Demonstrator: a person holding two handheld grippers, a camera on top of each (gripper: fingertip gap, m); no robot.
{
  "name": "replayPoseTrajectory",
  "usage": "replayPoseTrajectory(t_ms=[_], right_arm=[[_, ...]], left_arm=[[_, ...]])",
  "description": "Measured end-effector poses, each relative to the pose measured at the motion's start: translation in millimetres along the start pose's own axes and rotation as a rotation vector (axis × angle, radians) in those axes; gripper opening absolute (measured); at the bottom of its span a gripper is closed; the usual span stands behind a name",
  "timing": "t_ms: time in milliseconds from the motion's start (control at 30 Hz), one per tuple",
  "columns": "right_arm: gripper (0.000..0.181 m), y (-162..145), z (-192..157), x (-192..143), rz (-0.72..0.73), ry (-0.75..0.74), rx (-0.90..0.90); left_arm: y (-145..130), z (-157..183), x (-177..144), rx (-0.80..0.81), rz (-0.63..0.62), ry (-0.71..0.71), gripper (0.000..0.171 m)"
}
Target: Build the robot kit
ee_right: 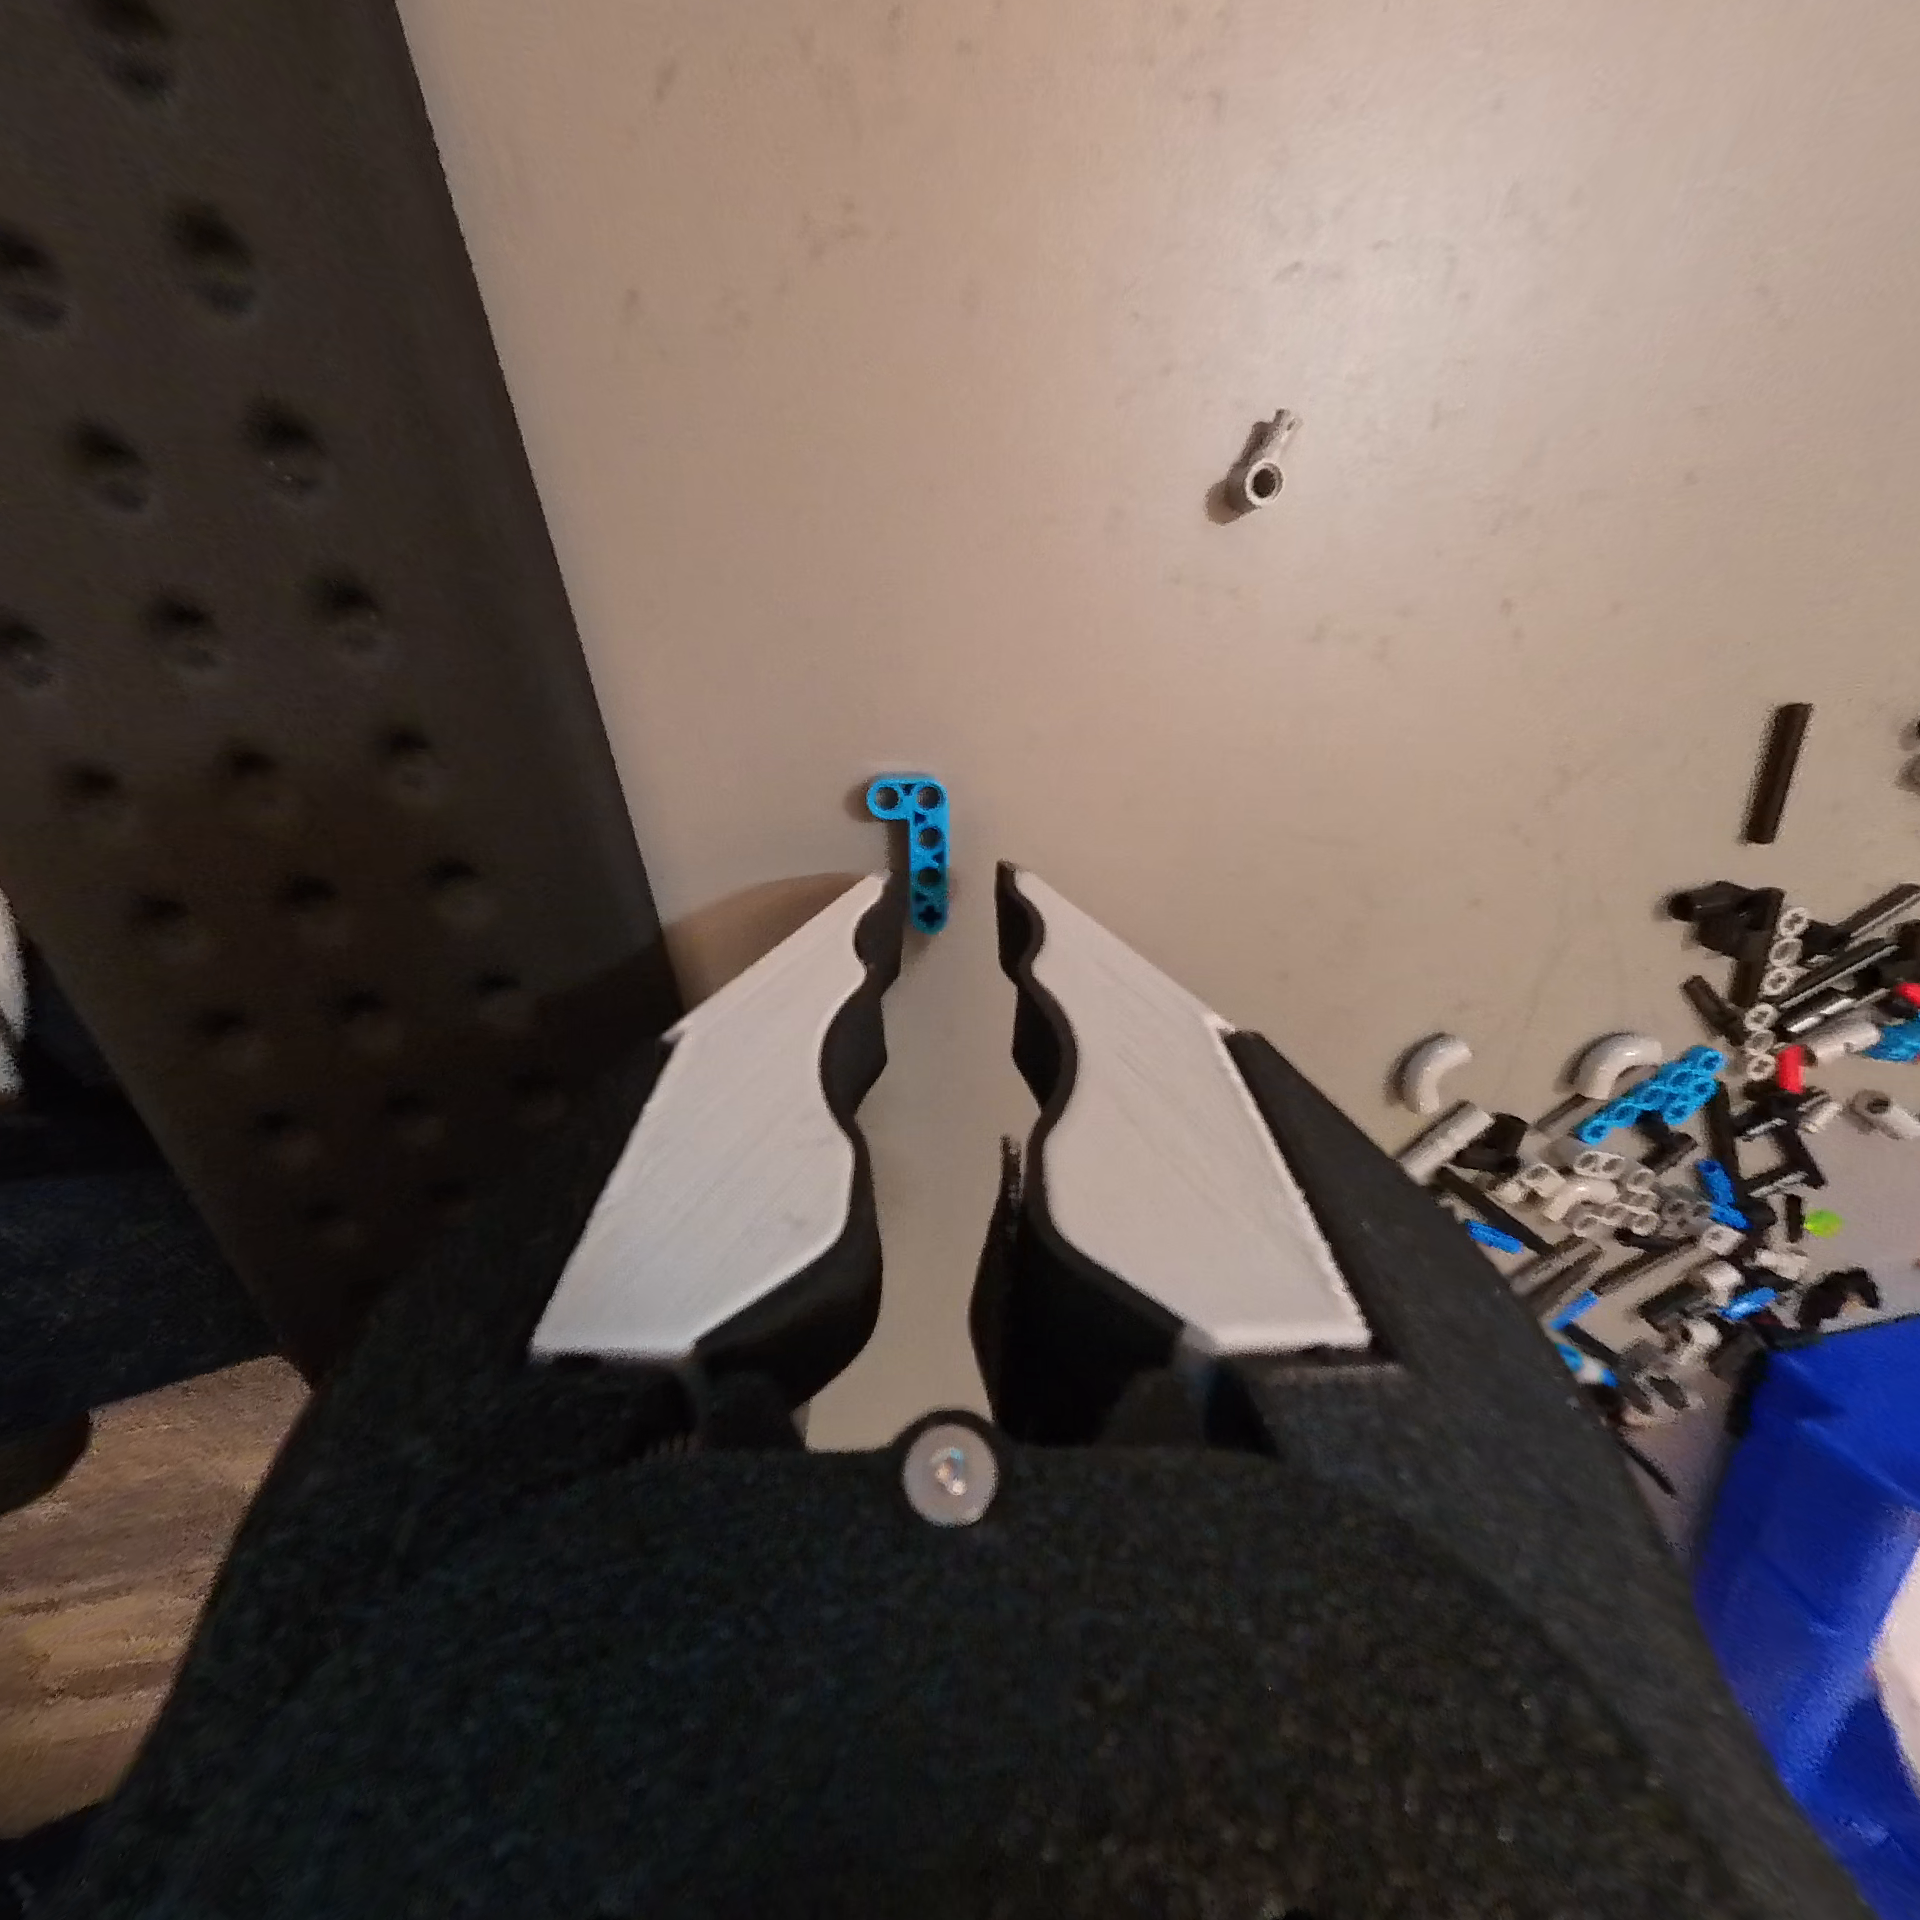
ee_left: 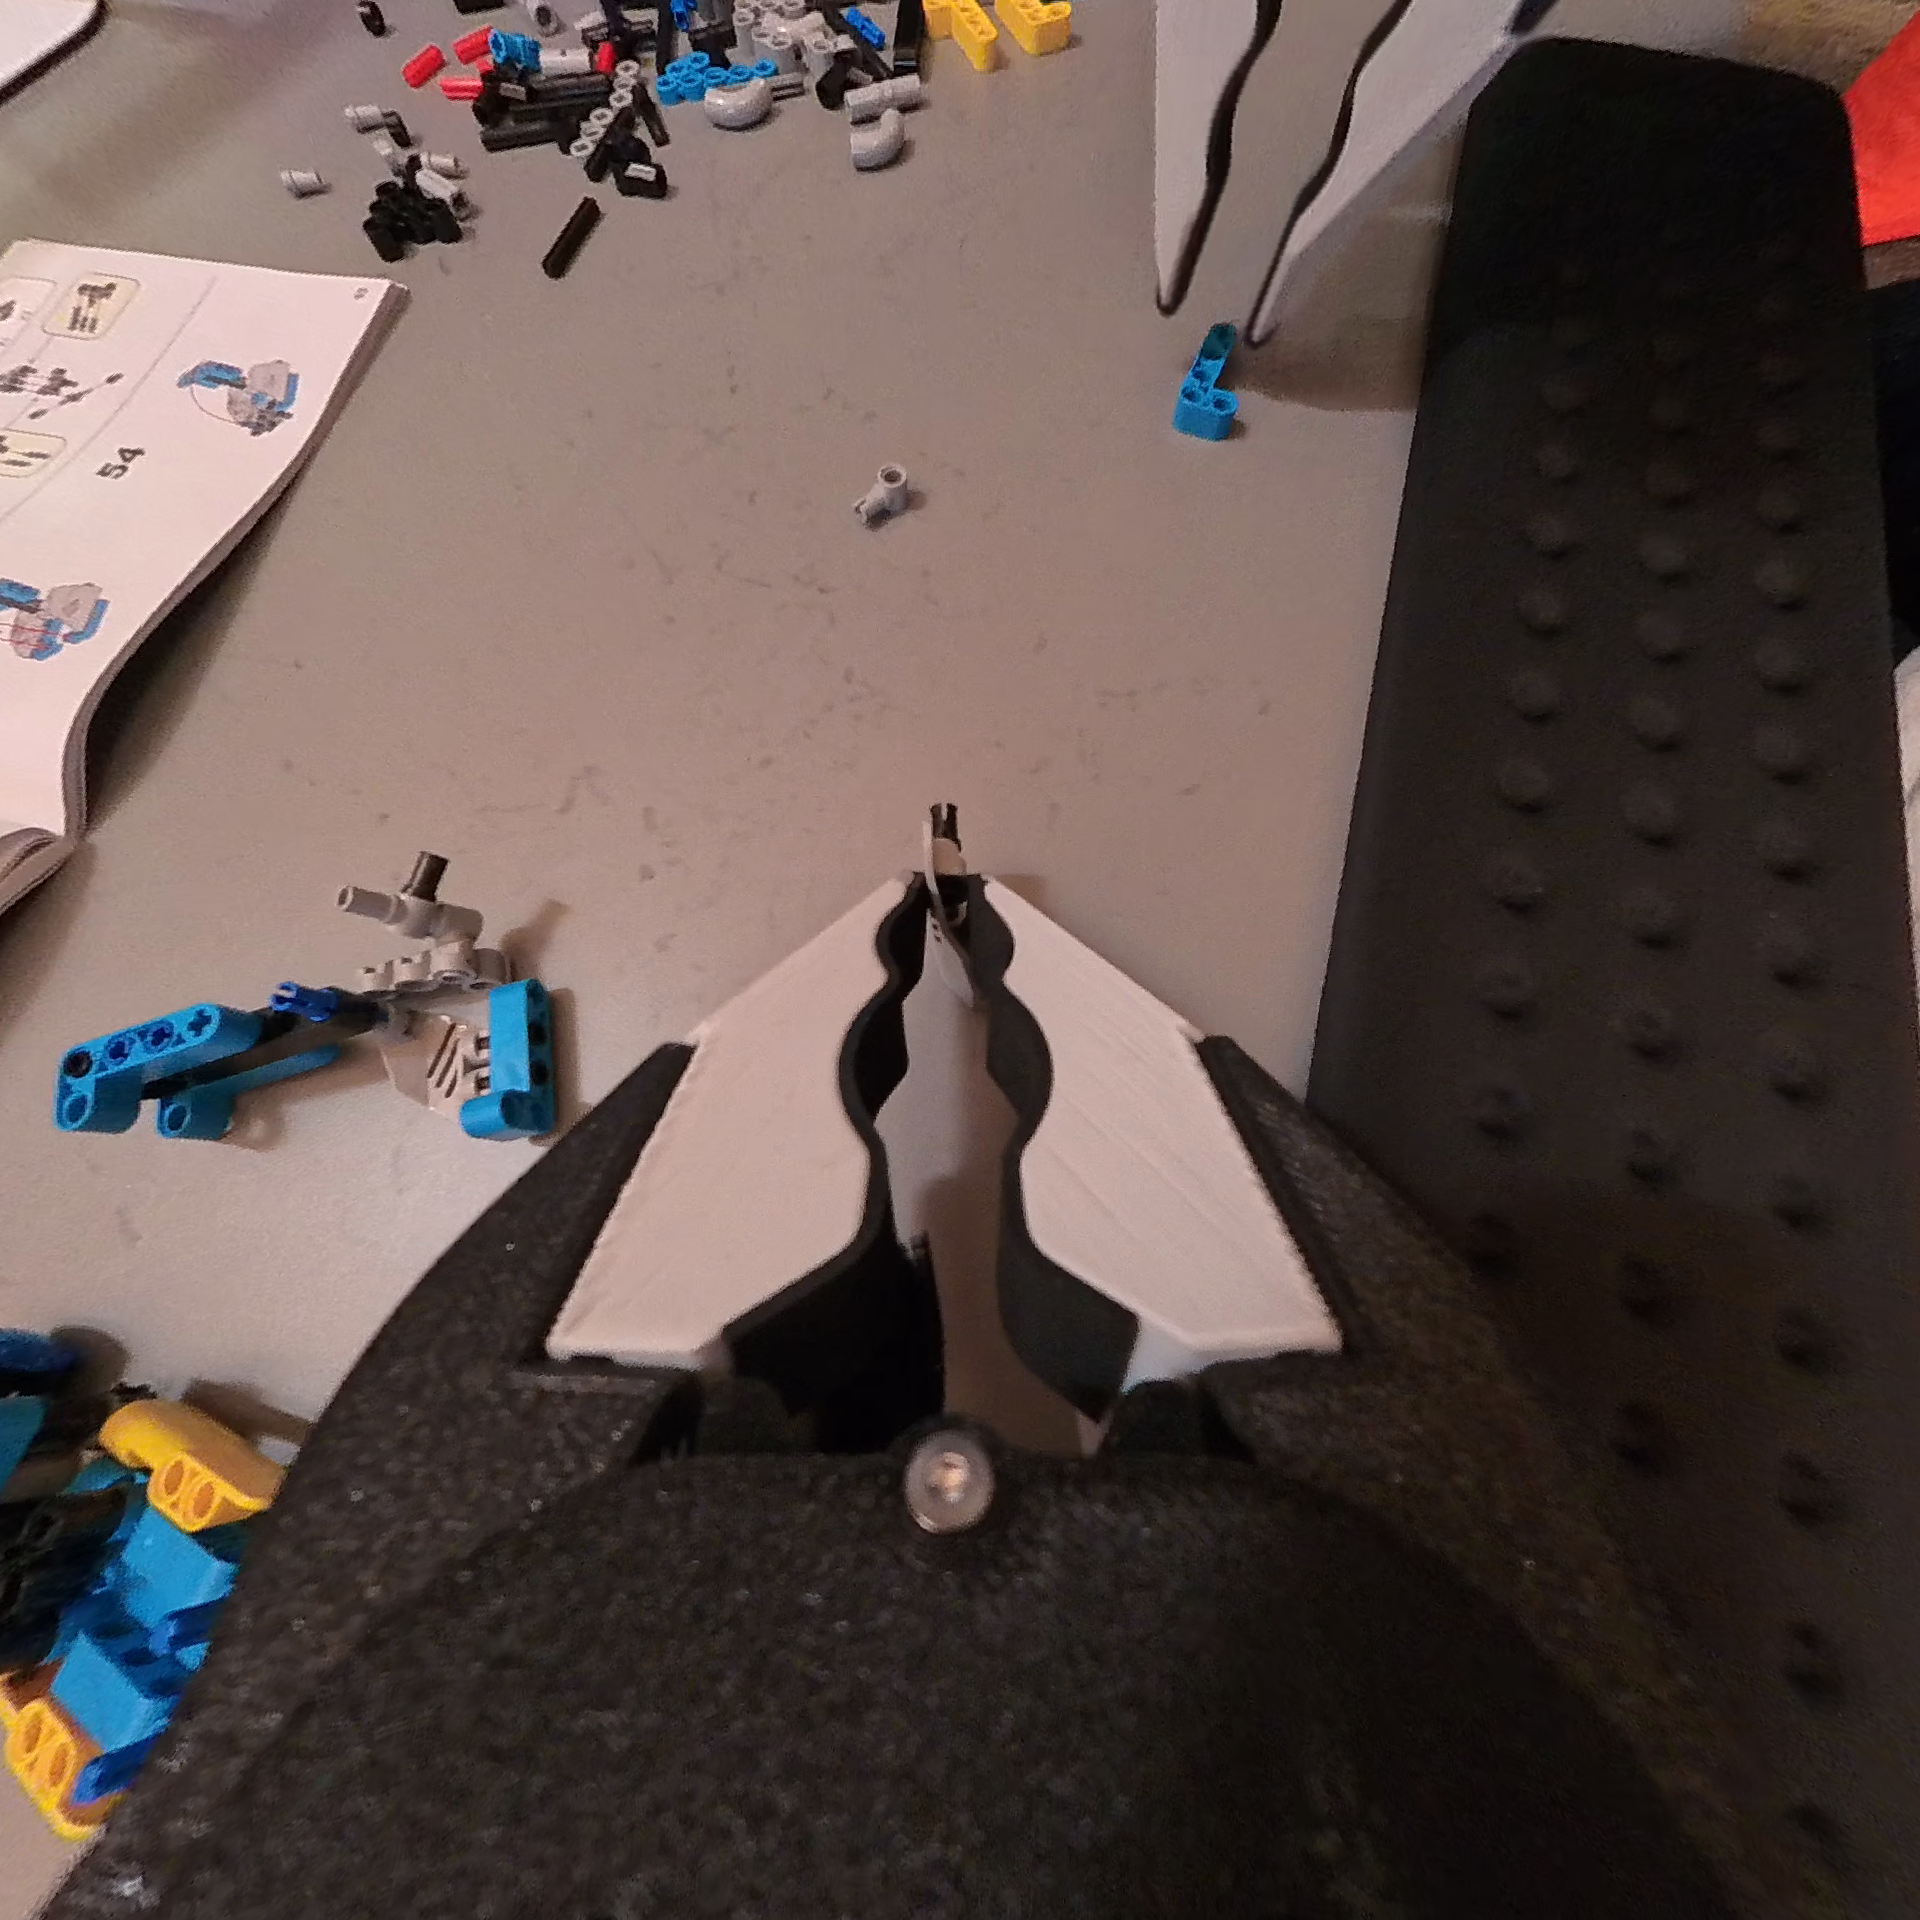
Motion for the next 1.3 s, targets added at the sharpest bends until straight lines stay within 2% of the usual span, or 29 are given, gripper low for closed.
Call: replayPoseTrajectory(t_ms=[133,200,300,333,400,467,500,633,700,767,933,1133,1300], right_arm=[[0.017,1.0,-2.7,7.3,0.024,0.033,0.021],[0.008,3.0,-4.0,12.4,0.034,0.053,0.018],[0.007,6.4,-0.7,13.2,0.052,0.067,0.020],[0.007,15.4,2.4,8.7,0.114,0.073,0.030],[0.007,55.7,6.2,-12.6,0.415,0.165,0.092],[0.007,103.7,4.0,-42.1,0.802,0.407,0.228],[0.007,119.1,5.2,-47.6,0.922,0.506,0.290],[0.006,145.3,12.0,-34.2,1.115,0.753,0.463],[0.005,147.9,11.3,-35.1,1.139,0.820,0.490],[0.006,149.0,10.5,-33.2,1.130,0.769,0.476],[0.006,148.9,8.6,-30.1,1.116,0.837,0.478],[0.006,148.3,4.6,-22.3,1.070,0.818,0.446],[0.005,143.6,-2.3,-12.5,0.964,0.772,0.364]], left_arm=[[0.7,0.1,-0.5,-0.006,0.007,-0.009,0.007],[2.1,0.4,-1.8,-0.015,0.020,-0.019,0.007],[9.3,3.5,-7.9,-0.044,0.081,-0.071,0.007],[13.6,4.8,-12.0,-0.059,0.117,-0.099,0.007],[24.5,9.4,-22.9,-0.100,0.210,-0.183,0.007],[30.9,11.7,-32.0,-0.139,0.276,-0.256,0.007],[31.7,11.6,-34.5,-0.161,0.292,-0.282,0.007],[32.2,4.1,-41.2,-0.273,0.341,-0.349,0.007],[33.7,0.4,-45.6,-0.326,0.373,-0.388,0.007],[32.1,-0.6,-44.4,-0.354,0.364,-0.408,0.007],[30.2,1.4,-41.9,-0.370,0.342,-0.436,0.006],[23.9,5.2,-34.4,-0.365,0.269,-0.436,0.006],[17.5,11.4,-26.1,-0.323,0.192,-0.411,0.005]])
Point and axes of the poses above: each gripper's, where its closed fingertips meet, x out along the fingers, y out of its top, z = x × y across the jaws, the point moved 3 cm from there along -x, back along the fingers, and after that the axes turned 5 degrees about -z, right-handed, at the moved point
